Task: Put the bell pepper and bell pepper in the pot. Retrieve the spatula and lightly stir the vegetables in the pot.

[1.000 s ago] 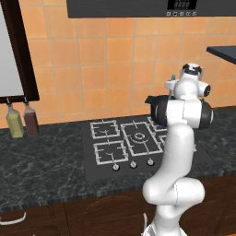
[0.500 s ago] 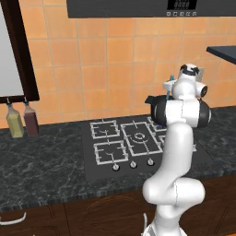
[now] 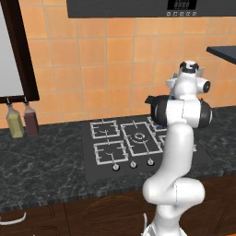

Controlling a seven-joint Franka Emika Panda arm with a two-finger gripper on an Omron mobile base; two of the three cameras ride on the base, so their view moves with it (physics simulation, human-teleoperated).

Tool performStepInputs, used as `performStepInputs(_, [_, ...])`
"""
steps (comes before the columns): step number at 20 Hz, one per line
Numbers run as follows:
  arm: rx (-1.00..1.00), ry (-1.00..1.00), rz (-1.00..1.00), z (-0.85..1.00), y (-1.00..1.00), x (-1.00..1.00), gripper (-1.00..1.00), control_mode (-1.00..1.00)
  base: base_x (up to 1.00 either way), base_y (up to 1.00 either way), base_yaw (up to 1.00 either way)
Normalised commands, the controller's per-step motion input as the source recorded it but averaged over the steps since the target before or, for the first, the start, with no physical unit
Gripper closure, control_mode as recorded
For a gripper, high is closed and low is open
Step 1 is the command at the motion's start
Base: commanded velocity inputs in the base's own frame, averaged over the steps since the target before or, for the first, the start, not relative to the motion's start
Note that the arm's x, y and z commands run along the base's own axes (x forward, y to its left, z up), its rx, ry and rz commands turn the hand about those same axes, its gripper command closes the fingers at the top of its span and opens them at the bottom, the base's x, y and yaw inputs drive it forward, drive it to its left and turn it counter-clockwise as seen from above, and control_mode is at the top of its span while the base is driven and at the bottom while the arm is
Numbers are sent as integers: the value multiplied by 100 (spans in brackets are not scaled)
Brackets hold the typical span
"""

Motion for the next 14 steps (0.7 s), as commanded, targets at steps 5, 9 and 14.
performStepInputs(5, [0, 0, -11, 18, -32, 0, 100, -100, 0, 0, 0])
performStepInputs(9, [0, 1, -5, 0, -7, -2, 100, -100, 0, 0, 0])
performStepInputs(14, [0, 0, 0, -8, 10, -28, 100, -100, 0, 0, 0])
